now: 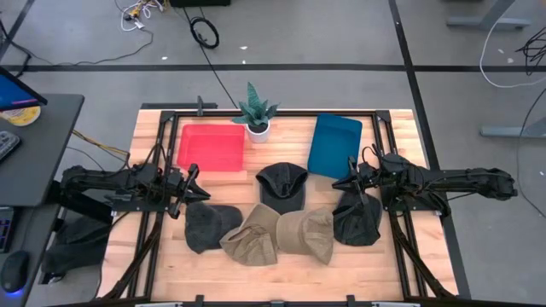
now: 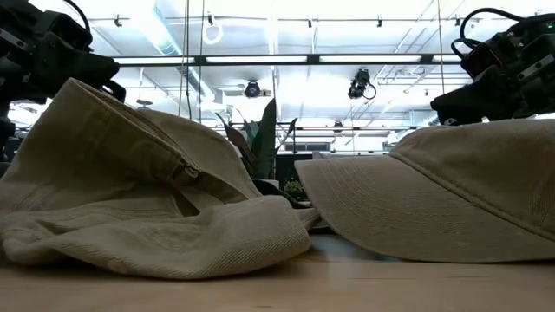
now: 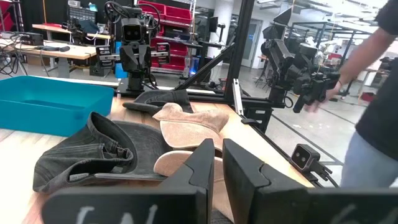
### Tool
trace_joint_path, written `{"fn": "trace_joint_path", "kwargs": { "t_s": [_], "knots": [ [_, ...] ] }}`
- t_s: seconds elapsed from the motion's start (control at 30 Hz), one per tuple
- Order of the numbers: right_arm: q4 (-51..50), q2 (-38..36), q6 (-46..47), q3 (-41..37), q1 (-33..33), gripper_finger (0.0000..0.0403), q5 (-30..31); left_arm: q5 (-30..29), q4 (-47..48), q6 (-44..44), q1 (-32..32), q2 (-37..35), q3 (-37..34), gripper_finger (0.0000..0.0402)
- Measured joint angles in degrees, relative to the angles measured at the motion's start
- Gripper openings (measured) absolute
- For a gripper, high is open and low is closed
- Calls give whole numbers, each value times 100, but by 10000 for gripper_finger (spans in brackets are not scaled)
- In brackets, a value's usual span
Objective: Pick & Place hat
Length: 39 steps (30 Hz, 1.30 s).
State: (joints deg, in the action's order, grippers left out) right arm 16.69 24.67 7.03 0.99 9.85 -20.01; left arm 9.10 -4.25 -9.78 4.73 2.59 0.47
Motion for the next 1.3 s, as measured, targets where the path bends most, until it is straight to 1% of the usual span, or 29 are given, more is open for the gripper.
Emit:
{"fn": "trace_joint_path", "kwargs": {
  "t_s": [0.37,0.5,0.57,0.63,0.7,0.9,0.97,1.03,1.1,1.17,1.3],
  "knots": [
    [36,0,-2,0,2,32,0,-9,2,11,-2,0,0,37],
    [72,0,-275,-2,0,32,0,-455,6,188,-19,0,-2,37],
    [104,0,-418,-2,0,32,0,-812,7,201,-16,1,-1,37],
    [295,2,-448,-2,0,32,0,-1217,2,300,-17,0,-2,37],
    [537,1,-450,-2,1,32,0,-1445,-20,453,-17,0,-1,37],
    [912,2,-455,-2,6,32,39,-1475,-18,492,-17,0,-2,37],
    [1077,2,-449,-2,9,32,258,-1478,-20,488,-17,0,-1,37],
    [1253,2,-405,-2,9,32,435,-1565,-66,669,-19,2,-2,37],
    [1444,2,-158,-2,9,32,563,-1652,-224,765,-28,2,0,37],
    [1725,2,319,-2,9,32,683,-1659,-584,612,-28,2,0,37],
    [2711,2,1707,-2,9,32,1245,-1659,-1611,23,-28,2,0,37]
  ]
}}
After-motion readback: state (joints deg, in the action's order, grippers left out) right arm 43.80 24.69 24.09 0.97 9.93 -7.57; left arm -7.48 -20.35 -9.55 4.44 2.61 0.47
